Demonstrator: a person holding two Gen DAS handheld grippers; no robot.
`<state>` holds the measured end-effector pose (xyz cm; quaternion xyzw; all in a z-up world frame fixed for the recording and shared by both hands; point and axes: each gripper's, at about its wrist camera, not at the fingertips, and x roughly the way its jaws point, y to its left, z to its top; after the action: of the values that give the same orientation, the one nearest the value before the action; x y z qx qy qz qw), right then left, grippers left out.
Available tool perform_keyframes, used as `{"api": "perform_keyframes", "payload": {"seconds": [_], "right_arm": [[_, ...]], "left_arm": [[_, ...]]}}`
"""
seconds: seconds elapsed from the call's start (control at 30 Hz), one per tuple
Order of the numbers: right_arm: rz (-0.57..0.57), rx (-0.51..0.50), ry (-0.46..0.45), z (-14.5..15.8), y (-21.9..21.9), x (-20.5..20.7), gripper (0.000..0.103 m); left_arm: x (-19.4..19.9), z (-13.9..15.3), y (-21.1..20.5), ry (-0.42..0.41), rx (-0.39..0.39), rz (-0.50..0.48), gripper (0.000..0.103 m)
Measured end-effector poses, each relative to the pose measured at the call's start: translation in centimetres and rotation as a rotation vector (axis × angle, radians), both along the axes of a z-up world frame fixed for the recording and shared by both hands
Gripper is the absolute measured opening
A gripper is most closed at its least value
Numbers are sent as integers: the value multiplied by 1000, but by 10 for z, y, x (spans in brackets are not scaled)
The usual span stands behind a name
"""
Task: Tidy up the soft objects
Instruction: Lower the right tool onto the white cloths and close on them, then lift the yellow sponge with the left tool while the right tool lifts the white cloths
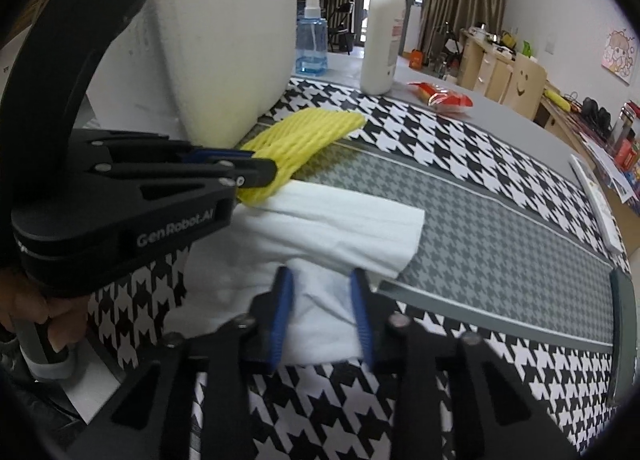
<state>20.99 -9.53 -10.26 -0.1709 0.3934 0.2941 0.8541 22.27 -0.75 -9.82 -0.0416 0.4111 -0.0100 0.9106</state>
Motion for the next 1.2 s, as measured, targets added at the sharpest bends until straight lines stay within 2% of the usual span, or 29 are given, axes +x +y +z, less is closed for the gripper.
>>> {"api": "perform_keyframes", "payload": {"seconds": [0.1, 0.2, 0.3, 0.67, 0.77, 1.2], "right_arm": [[-15, 7, -9, -1, -2, 3, 12], [-51, 49, 7, -1, -9, 6, 5], [-82, 76, 19, 1, -15, 7, 4], [-151, 125, -24, 24, -39, -4, 4], [-158, 137, -37, 29, -40, -8, 4], [-190, 179, -72, 49, -52, -27, 4]], "left_arm": [[-1, 0, 2, -3, -19, 2, 10], [-2, 2, 2, -8, -19, -3, 10], [-7, 7, 1, -23, -20, -9, 9], [-26, 21, -3, -81, 14, -28, 9], [-31, 25, -6, -107, 37, -32, 9], [-50, 39, -8, -152, 54, -50, 9]]}}
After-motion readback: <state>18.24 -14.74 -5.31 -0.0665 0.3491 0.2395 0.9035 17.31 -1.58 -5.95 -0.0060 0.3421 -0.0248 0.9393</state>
